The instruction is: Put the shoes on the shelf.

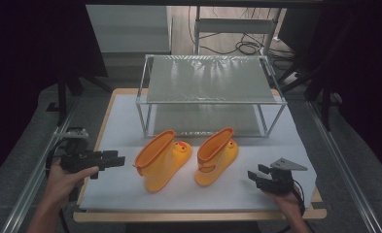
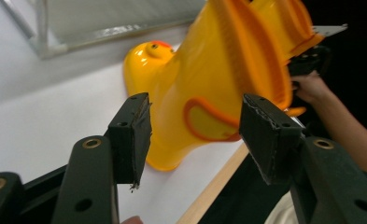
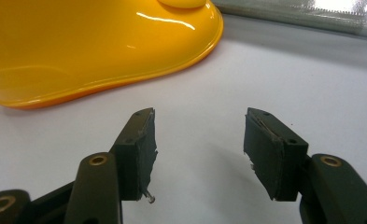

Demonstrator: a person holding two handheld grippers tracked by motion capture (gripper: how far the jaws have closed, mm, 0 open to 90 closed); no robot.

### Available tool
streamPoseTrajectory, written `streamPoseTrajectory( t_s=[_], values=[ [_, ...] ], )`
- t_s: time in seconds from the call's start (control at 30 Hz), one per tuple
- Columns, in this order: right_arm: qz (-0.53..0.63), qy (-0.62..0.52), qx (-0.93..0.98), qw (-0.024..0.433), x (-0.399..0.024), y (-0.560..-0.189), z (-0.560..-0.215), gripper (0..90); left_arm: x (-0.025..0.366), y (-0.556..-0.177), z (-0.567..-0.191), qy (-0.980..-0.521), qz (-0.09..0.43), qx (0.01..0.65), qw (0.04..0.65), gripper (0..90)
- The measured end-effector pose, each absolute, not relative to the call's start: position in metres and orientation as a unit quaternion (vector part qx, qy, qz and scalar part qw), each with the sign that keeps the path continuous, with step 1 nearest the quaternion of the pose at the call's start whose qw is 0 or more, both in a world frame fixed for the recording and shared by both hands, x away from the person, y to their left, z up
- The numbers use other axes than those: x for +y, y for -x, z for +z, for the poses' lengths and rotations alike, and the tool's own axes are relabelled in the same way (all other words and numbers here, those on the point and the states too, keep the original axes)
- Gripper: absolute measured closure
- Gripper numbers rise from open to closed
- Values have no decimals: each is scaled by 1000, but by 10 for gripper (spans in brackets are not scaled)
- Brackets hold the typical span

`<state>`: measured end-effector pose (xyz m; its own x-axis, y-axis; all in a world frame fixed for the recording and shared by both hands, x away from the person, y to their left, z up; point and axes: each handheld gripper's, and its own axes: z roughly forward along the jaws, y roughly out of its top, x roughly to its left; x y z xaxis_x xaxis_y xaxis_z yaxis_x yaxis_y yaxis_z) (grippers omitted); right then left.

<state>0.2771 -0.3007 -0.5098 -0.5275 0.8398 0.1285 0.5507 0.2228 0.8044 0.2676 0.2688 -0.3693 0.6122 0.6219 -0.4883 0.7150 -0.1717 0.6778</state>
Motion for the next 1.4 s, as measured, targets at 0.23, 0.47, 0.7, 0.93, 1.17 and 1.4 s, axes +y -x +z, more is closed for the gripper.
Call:
streamPoseTrajectory(
  t_s=[0.23,0.47,0.7,0.93,1.17,1.4],
  values=[
    [419,-456,766,172,-301,-278,-511,434,254,-274,-339,-780,-47,412,469,442],
    [416,-462,763,175,-304,-278,-511,434,239,-281,-314,-789,-38,394,471,455],
    [416,-464,762,177,-304,-279,-511,434,219,-293,-294,-794,-50,377,475,457],
    [414,-463,763,180,-302,-278,-512,435,196,-306,-280,-806,-56,374,455,460],
    [412,-462,763,185,-302,-278,-511,435,168,-316,-272,-817,-63,367,440,463],
    [410,-462,765,181,-302,-278,-512,435,143,-326,-274,-827,-76,360,426,464]
  ],
)
